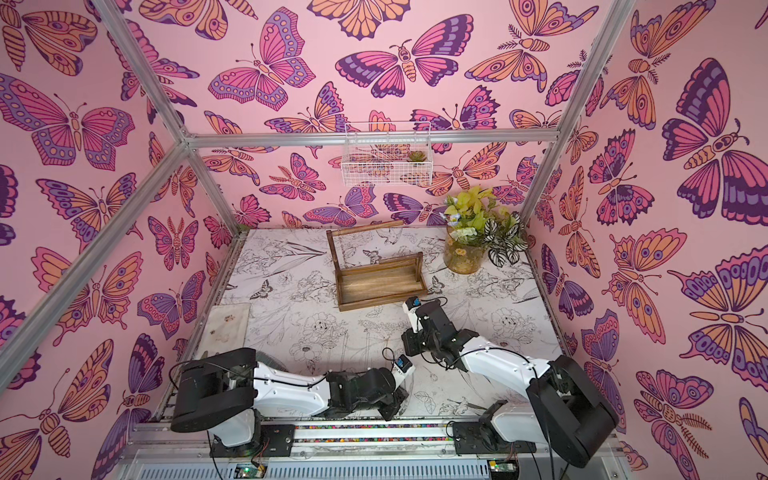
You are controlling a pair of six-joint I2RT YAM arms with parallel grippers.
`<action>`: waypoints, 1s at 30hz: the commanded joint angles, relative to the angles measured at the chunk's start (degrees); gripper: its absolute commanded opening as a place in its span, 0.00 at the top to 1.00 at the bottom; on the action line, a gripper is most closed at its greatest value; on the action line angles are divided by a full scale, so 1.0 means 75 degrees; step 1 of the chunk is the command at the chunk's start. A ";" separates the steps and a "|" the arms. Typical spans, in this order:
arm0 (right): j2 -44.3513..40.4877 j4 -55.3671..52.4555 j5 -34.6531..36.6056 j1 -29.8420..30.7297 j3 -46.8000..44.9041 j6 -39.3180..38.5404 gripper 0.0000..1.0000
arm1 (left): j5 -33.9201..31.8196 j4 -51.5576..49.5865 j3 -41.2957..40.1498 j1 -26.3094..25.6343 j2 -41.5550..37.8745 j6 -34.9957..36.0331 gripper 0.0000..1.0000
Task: Take the necklace off the jewelry display stand
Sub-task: Place the necklace at the center of the board.
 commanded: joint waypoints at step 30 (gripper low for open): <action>0.1393 0.0302 0.0382 0.0057 0.0319 0.0095 1.00 | 0.0023 0.0056 -0.0239 -0.0070 -0.0009 -0.0191 0.87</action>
